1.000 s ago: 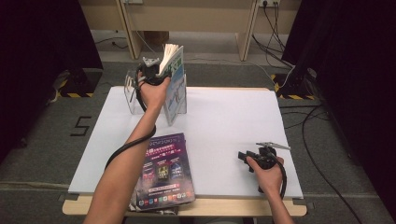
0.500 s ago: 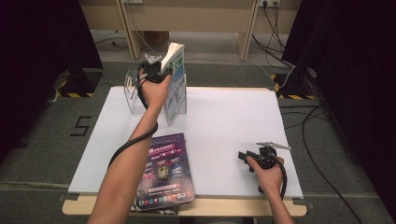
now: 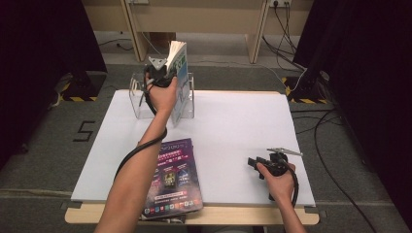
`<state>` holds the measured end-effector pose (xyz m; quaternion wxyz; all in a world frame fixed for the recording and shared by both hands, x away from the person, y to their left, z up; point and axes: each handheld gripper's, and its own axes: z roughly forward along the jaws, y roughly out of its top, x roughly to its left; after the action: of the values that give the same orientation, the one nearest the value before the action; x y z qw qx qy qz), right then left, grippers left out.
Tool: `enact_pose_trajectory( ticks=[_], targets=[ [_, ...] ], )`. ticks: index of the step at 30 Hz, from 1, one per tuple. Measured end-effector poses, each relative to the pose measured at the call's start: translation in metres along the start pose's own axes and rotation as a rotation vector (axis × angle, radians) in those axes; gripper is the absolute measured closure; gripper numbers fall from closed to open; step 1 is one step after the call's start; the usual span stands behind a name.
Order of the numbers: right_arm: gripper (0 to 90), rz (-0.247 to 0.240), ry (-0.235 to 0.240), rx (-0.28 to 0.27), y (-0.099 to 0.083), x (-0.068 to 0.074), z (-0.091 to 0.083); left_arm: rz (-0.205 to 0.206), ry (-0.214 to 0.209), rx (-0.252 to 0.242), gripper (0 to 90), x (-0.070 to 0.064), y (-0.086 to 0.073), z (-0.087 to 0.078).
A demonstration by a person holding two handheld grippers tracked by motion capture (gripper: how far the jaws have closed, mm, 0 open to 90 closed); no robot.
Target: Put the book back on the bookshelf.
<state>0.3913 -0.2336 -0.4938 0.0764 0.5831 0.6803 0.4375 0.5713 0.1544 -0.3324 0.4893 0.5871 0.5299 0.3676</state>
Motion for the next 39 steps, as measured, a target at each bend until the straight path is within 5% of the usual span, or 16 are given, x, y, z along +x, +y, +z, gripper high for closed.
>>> enact_pose_trajectory(
  ticks=[8,17,28,39],
  targets=[
    [53.8,0.001,0.005,-0.001,0.0,-0.001,0.0,0.023,0.025,-0.01,73.4,-0.003,-0.006,0.005],
    [53.7,-0.01,0.0,-0.001,0.0,0.0,0.0,0.059,-0.002,-0.005,71.6,-0.002,-0.006,0.002],
    [53.3,-0.011,-0.007,-0.002,0.0,0.001,0.0,-0.016,-0.069,0.019,53.6,0.009,-0.005,-0.009],
    [53.0,-0.024,-0.011,-0.002,0.0,0.002,0.001,-0.08,-0.134,0.053,46.8,0.02,-0.01,-0.026]
  ],
)
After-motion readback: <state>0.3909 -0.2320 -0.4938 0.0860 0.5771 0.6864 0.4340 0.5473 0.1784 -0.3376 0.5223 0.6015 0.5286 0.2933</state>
